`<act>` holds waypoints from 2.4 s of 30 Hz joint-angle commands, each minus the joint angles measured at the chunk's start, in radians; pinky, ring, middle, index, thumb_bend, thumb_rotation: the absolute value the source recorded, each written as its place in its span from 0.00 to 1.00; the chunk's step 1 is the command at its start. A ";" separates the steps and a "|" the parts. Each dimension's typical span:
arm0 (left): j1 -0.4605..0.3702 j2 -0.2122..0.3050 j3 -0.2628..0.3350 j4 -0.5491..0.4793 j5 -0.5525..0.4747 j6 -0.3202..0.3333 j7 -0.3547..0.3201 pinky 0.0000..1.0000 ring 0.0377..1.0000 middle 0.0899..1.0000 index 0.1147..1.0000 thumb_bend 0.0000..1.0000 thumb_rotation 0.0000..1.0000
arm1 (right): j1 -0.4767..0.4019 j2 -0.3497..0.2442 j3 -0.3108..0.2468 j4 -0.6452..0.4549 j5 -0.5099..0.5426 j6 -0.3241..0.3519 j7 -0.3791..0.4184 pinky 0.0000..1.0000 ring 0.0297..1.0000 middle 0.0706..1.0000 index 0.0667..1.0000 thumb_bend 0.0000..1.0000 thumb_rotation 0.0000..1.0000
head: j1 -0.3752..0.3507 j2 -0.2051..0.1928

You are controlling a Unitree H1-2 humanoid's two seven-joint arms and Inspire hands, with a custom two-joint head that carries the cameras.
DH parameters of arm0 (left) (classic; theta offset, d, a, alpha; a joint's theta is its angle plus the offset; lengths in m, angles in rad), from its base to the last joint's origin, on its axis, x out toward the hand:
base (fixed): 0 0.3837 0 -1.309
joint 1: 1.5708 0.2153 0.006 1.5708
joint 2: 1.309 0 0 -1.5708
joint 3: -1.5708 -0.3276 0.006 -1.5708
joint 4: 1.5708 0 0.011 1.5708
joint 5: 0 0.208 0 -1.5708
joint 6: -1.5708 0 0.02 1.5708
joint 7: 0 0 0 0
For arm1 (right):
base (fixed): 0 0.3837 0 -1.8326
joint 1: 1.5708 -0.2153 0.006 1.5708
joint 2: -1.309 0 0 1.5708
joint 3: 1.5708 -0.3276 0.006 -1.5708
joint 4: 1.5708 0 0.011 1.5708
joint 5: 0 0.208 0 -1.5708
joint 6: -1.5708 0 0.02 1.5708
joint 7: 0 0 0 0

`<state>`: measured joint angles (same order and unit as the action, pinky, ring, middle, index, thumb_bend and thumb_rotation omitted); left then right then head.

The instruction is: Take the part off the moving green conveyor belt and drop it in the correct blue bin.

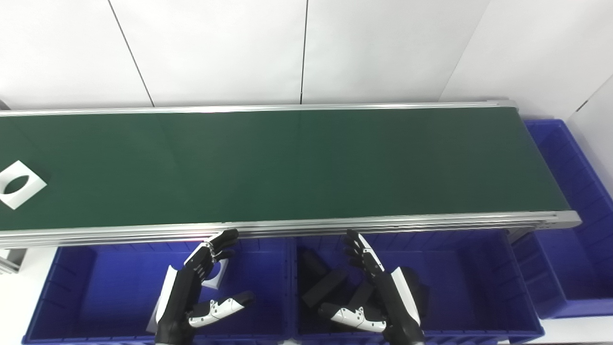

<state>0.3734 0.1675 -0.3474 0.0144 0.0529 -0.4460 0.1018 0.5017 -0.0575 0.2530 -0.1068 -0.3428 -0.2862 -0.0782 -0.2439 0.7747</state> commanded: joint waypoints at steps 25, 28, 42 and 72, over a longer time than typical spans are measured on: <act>-0.020 0.009 -0.041 0.002 0.061 -0.024 0.068 0.74 0.79 0.79 0.73 0.81 0.42 | -0.013 -0.009 -0.015 0.025 0.025 -0.100 -0.017 0.80 0.86 0.89 0.94 0.84 0.45 | 0.161 -0.079; -0.031 0.017 -0.075 0.023 0.101 -0.024 0.123 0.73 0.77 0.77 0.71 0.83 0.43 | -0.014 -0.027 -0.023 0.043 0.039 -0.123 -0.011 0.81 0.86 0.89 0.95 0.83 0.44 | 0.251 -0.128; -0.100 0.060 -0.233 0.100 0.151 -0.024 0.331 0.64 0.71 0.73 0.66 0.92 0.36 | -0.020 -0.049 -0.052 0.089 0.100 -0.145 0.007 0.84 0.89 0.90 0.97 0.81 0.40 | 0.362 -0.201; -0.152 0.061 -0.109 -0.204 -0.022 -0.013 0.211 0.67 0.75 0.80 0.77 1.00 0.35 | -0.071 -0.053 -0.055 0.158 0.182 -0.183 0.019 0.89 0.91 0.91 0.99 0.78 0.32 | 0.445 -0.246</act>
<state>0.2336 0.2435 -0.4782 -0.1366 0.0329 -0.4441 0.3479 0.4354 -0.1109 0.1970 0.0677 -0.1803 -0.4078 -0.0676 0.2009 0.5277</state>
